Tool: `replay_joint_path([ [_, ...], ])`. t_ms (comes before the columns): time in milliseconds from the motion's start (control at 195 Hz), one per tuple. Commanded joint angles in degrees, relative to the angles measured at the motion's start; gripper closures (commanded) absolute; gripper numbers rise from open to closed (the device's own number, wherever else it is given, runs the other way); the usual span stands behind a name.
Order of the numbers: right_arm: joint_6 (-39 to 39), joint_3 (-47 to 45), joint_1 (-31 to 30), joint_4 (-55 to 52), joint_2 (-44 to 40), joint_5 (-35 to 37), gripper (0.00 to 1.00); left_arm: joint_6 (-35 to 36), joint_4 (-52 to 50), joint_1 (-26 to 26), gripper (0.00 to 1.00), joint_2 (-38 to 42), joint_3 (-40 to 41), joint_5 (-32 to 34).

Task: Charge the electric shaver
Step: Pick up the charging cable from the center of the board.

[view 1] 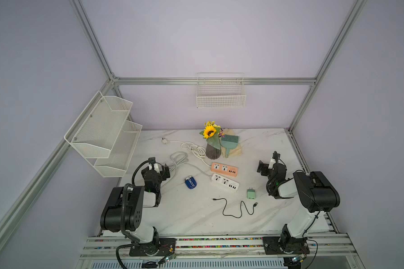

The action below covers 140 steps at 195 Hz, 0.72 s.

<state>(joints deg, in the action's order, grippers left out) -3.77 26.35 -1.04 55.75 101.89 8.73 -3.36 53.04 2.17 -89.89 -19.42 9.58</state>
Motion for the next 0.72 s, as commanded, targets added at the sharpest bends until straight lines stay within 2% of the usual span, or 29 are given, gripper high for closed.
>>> replay_joint_path([
  [0, 0.16, -0.22, -0.37, 2.25, -0.11, 0.76, 0.03, 1.16, 1.5, -0.02, 0.0, 0.59, -1.54, 0.61],
  [518, 0.16, -0.12, -0.37, 1.43, -0.41, 0.77, 0.03, 0.86, 1.65, 0.01, 0.0, 1.0, -1.27, 1.22],
  [713, -0.71, -0.16, -0.41, 1.0, -1.43, 2.22, 0.03, 0.1, -3.61, -0.05, 0.0, 4.98, -2.31, 3.31],
])
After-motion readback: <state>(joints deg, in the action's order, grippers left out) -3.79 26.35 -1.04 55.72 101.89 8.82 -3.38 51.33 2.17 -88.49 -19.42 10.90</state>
